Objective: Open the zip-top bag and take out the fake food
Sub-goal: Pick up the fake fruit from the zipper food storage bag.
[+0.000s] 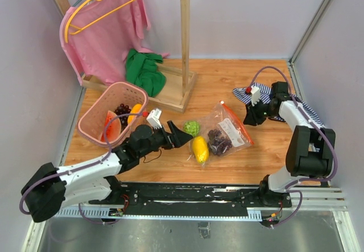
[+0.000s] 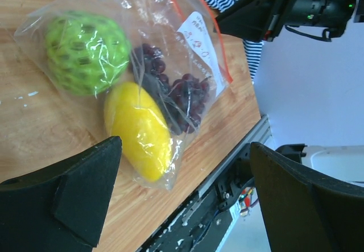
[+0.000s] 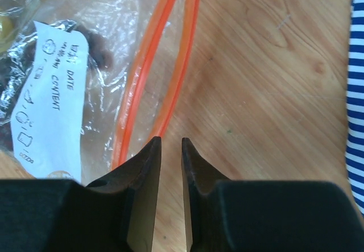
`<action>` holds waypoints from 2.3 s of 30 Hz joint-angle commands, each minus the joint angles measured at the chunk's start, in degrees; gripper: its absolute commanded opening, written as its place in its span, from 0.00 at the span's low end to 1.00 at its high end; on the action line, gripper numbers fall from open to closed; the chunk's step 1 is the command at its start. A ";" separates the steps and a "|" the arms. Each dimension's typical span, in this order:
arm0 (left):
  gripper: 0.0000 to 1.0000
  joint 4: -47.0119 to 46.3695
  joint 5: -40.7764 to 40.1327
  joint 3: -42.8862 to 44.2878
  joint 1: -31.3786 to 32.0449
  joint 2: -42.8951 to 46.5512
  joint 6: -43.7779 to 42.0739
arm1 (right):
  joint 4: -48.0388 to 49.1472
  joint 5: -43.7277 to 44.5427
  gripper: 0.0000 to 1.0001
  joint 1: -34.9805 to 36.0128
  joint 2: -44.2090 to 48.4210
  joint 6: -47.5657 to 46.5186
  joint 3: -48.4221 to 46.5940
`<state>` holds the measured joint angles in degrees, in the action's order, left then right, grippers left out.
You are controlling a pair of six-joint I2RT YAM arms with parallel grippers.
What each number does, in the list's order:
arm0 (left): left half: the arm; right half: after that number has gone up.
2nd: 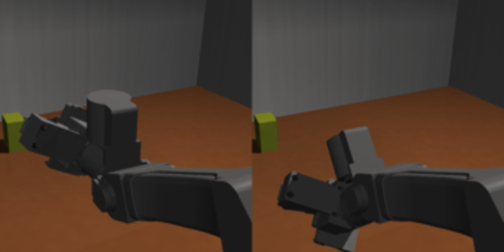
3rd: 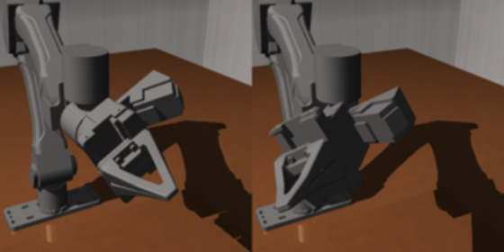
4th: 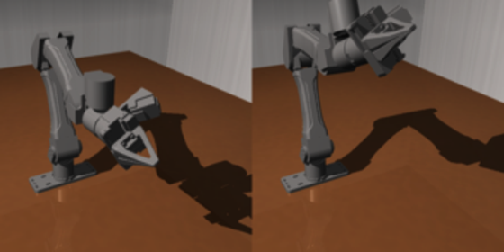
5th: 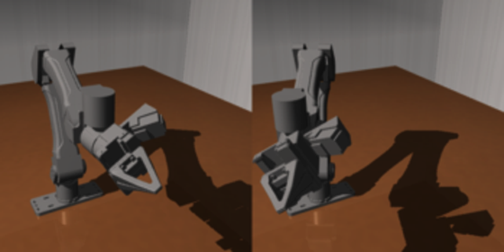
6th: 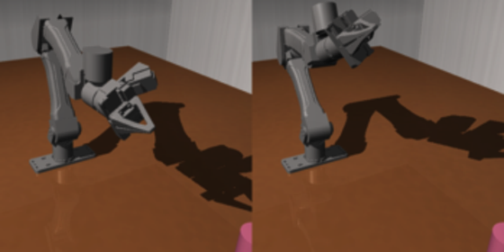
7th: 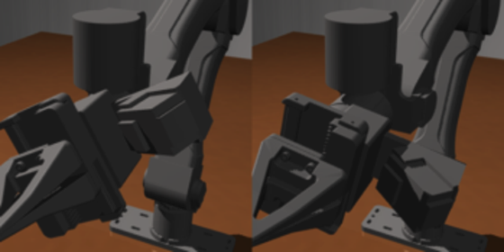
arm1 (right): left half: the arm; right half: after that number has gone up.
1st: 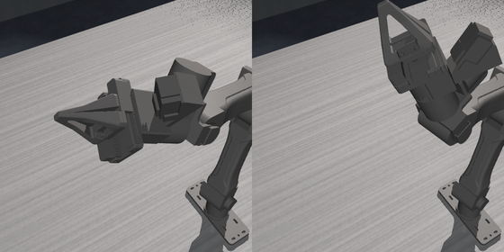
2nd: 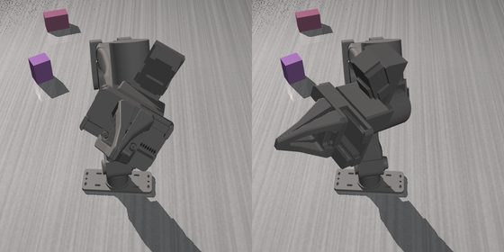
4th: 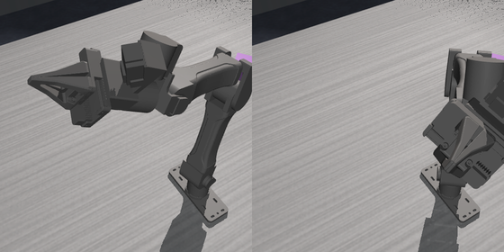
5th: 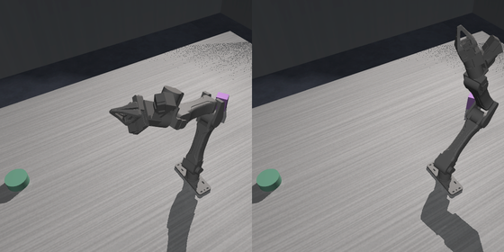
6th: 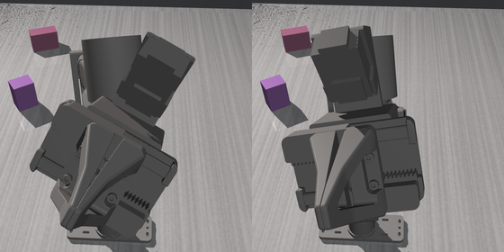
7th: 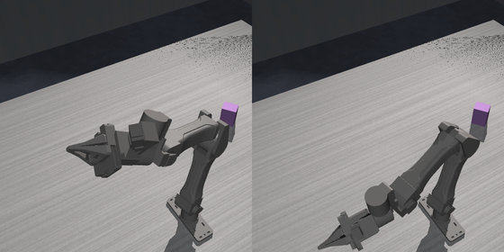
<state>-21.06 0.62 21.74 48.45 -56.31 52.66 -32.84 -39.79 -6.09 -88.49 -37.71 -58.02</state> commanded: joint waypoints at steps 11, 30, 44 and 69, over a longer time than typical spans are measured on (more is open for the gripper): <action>0.96 -13.80 3.11 1.03 1.39 -19.00 3.19 | -17.52 -17.99 0.21 4.62 -5.12 -12.79 -3.58; 0.73 -12.14 8.32 6.66 1.36 -31.11 -0.16 | -9.00 -13.54 0.82 17.90 10.81 -32.18 11.15; 0.54 -14.02 12.15 8.42 1.38 -34.17 -0.37 | -8.40 -11.53 0.94 24.18 10.71 -43.80 16.13; 0.50 -18.05 16.08 8.43 1.48 -37.82 0.59 | -0.14 -5.19 0.55 32.10 7.00 -36.43 17.68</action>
<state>-36.67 14.33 29.69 49.30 -93.32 52.97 -34.06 -41.69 24.51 -81.34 -73.91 -41.17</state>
